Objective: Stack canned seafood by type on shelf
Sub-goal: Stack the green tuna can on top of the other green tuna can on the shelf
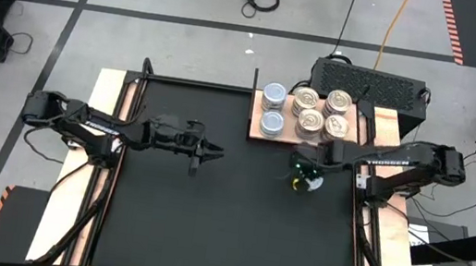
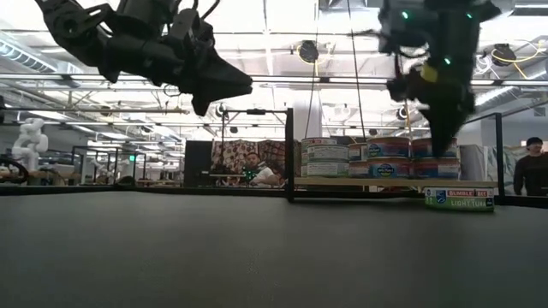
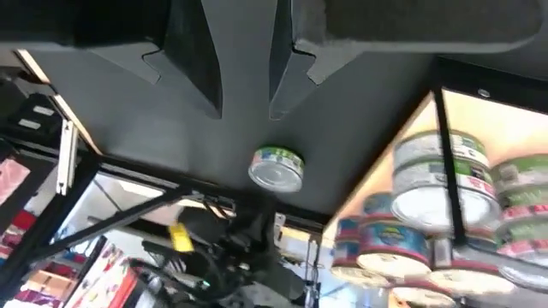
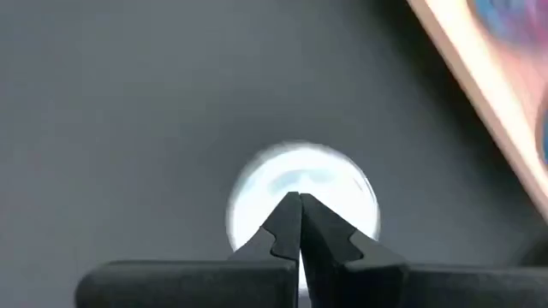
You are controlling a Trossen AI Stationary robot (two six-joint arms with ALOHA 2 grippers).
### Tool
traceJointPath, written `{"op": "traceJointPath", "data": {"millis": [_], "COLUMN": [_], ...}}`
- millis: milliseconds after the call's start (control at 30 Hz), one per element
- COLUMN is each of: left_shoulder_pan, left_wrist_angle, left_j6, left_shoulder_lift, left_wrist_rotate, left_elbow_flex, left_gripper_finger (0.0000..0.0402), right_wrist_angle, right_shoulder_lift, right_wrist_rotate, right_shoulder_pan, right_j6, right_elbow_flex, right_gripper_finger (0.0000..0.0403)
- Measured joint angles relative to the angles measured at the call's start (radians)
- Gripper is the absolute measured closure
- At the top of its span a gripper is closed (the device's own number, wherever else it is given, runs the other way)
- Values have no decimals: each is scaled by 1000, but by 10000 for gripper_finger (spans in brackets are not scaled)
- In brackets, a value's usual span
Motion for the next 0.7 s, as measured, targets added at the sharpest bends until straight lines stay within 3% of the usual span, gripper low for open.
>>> {"op": "traceJointPath", "data": {"millis": [300,533,700], "left_shoulder_pan": [-36,-62,-62], "left_wrist_angle": [-63,71,82], "left_j6": [-190,-179,-65], "left_shoulder_lift": [168,293,298], "left_wrist_rotate": [8,23,23], "left_elbow_flex": [34,38,47], "left_gripper_finger": [271,219,208], "right_wrist_angle": [27,150,380], "right_shoulder_lift": [-16,-13,21], "right_wrist_rotate": [-56,-52,-77], "right_shoulder_pan": [19,43,76], "right_j6": [130,146,132], "right_elbow_flex": [-163,-233,-237], "right_gripper_finger": [403,402,402]}}
